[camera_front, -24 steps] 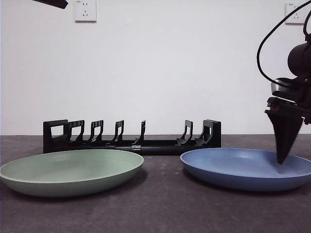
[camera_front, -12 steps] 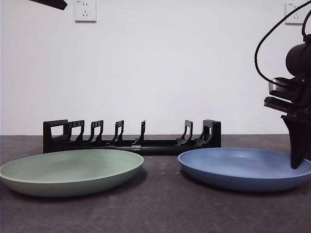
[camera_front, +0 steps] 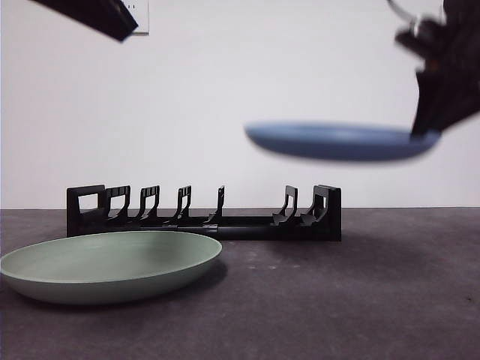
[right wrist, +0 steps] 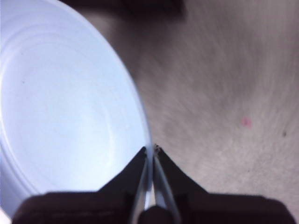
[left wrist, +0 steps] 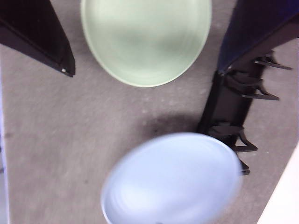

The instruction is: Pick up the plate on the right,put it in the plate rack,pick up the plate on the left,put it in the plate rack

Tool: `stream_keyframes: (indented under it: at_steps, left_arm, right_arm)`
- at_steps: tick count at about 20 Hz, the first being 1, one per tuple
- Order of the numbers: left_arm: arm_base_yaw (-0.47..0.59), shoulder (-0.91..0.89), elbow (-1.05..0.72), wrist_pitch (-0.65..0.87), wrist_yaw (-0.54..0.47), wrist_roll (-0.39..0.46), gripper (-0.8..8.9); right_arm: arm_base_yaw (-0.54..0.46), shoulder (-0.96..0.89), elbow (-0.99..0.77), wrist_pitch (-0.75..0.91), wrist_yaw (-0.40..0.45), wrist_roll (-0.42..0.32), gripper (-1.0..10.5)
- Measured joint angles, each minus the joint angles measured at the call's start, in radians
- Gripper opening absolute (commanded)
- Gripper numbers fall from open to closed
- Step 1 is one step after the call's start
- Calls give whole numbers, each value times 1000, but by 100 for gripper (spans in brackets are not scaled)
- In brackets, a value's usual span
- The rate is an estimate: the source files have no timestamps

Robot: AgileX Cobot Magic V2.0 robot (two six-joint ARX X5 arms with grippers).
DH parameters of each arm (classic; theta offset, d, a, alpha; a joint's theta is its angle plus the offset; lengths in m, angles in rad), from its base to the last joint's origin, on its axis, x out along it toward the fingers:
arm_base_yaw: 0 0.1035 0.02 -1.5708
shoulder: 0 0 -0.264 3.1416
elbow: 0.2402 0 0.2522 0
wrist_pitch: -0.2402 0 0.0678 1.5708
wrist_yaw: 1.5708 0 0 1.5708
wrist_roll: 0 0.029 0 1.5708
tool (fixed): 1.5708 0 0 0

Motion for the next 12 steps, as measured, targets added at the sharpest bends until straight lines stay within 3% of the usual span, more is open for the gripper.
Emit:
stream_keyframes:
  at_steps: [6,9,12]
  left_arm:
    - [-105,55,0,185,-194,217,680]
    - [-129,70,1,221,-208,328,679]
    - [-144,90,1,219,-217,386,679]
  right_arm:
    - [62,-7,153,-186,-6,-19,-13]
    - [131,-7,158,-191,-5,-14,-13]
    - [201,-7,158,-188,-6,-9,-13]
